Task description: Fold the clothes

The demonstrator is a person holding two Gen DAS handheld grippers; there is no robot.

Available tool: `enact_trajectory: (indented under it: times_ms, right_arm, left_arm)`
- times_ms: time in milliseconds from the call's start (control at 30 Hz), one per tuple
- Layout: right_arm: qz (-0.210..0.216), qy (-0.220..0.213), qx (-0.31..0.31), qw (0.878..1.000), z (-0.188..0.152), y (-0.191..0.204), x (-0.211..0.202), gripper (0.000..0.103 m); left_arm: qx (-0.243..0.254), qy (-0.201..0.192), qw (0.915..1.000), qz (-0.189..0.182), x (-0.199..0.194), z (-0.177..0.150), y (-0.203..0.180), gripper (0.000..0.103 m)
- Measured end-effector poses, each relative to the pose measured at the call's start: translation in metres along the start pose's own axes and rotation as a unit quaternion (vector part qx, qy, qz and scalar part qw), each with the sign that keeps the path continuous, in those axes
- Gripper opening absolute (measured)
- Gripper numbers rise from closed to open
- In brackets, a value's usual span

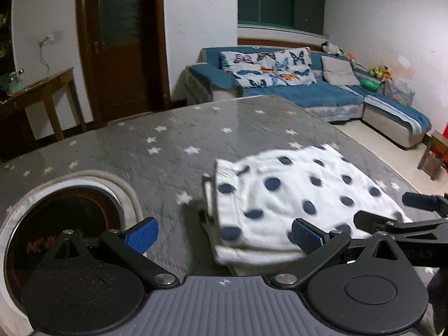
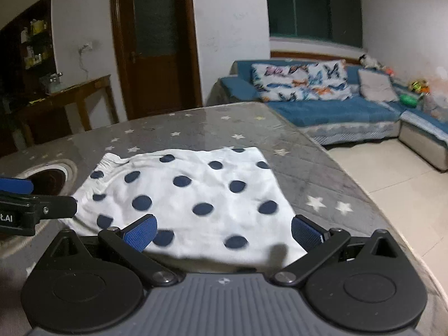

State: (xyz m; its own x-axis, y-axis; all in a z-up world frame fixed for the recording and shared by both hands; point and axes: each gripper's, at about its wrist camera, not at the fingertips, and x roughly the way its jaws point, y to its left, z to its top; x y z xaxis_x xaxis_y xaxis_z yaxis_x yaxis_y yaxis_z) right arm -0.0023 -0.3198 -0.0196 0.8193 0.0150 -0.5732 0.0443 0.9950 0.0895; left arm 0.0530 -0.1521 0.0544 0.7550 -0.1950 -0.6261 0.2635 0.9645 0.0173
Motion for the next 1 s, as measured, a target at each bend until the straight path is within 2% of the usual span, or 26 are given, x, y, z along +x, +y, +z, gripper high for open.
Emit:
enact_trajectory:
  times_ms: [200,367,500,667,900,1000]
  right_arm:
    - [0.009,0.036,-0.016,0.999,0.004,0.005,0.035,0.103]
    - [0.004,0.053,-0.013,0.999,-0.001,-0.001,0.043,0.103]
    - [0.000,0.049,-0.014,0.999,0.005,-0.008,0.038,0.103]
    - [0.011,0.029,-0.008,1.000,0.029,-0.014,0.039,0.103]
    - [0.042,0.041,0.010,0.998,0.053,-0.016,0.080,0.098]
    - [0.038,0.058,0.003,0.998,0.055,-0.013,0.100,0.095]
  left_arm:
    - [-0.006,0.026,0.9994,0.023,0.032,0.005,0.006,0.103]
    - [-0.014,0.048,0.9981,0.037,0.047,-0.004,0.015,0.103]
    - [-0.021,0.048,0.9980,0.035,0.046,-0.004,0.020,0.103]
    - [-0.024,0.036,0.9983,0.038,0.041,0.006,0.019,0.103]
    - [-0.020,0.052,0.9973,0.047,0.055,0.004,0.019,0.103]
    - [-0.021,0.054,0.9972,0.047,0.057,0.003,0.020,0.103]
